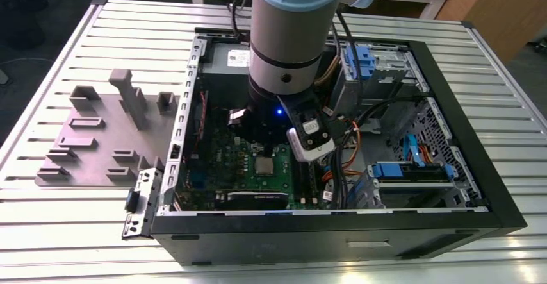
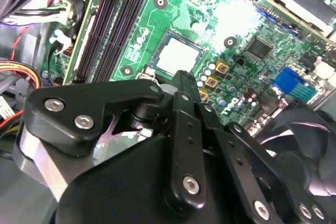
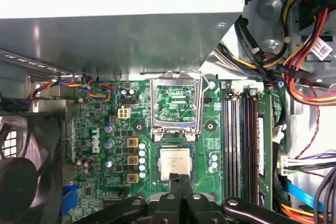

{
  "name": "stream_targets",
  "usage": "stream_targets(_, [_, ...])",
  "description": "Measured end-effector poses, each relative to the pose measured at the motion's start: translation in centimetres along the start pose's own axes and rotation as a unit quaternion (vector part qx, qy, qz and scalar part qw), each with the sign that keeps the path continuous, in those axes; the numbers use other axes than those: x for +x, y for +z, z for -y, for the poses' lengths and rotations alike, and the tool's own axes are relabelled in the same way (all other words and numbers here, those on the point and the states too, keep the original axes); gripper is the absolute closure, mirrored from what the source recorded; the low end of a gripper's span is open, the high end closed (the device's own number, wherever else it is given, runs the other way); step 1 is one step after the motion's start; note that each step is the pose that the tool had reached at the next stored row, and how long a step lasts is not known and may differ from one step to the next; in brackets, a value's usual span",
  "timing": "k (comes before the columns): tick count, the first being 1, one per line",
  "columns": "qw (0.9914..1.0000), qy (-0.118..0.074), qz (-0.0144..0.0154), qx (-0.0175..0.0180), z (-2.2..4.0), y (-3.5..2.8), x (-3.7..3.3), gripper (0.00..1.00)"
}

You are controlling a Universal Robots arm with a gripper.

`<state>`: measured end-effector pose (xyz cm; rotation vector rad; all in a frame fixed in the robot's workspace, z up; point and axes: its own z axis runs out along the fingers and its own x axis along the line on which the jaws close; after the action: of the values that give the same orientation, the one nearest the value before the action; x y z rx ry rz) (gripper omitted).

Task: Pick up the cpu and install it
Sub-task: 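Close the cpu cover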

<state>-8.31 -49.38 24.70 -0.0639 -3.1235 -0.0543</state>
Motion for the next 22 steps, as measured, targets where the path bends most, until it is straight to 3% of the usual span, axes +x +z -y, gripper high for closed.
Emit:
stream_targets(5, [0.99999, -0.004, -0.0002, 0.0, 0.0, -0.04, 0.0, 0.89])
stream_targets(8, [0.99965, -0.027, -0.001, 0.0003, 0.0, -0.04, 0.01, 0.89])
stream_targets(11, [0.99859, -0.053, -0.0019, 0.0008, 0.0, -0.04, 0.01, 0.89])
stream_targets(16, [0.99566, -0.093, -0.0033, 0.0014, 0.0, -0.04, 0.01, 0.89])
stream_targets(18, [0.99525, -0.097, -0.0034, 0.0015, 0.0, -0.04, 0.0, 0.89])
stream_targets(22, [0.99523, -0.098, -0.0034, 0.0016, 0.0, -0.04, 0.01, 0.89])
